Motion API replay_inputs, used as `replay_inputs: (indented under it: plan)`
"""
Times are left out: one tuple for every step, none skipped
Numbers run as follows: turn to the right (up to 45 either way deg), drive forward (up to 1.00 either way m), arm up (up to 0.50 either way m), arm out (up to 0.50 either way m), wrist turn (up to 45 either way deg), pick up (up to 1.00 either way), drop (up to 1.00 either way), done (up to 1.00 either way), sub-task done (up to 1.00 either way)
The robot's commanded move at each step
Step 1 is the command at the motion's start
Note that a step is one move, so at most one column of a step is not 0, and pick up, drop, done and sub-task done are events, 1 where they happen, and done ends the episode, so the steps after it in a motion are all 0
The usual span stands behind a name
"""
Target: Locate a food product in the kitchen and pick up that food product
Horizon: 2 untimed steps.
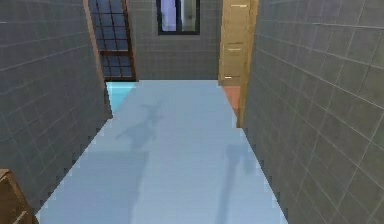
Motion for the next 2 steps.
replay_inputs:
  plan:
    - [0.0, 0.3, 0.0, 0.0, 0.0, 0.0, 0.0, 0.0, 0.0]
    - [-15.0, 0.0, 0.0, 0.0, 0.0, 0.0, 0.0, 0.0, 0.0]
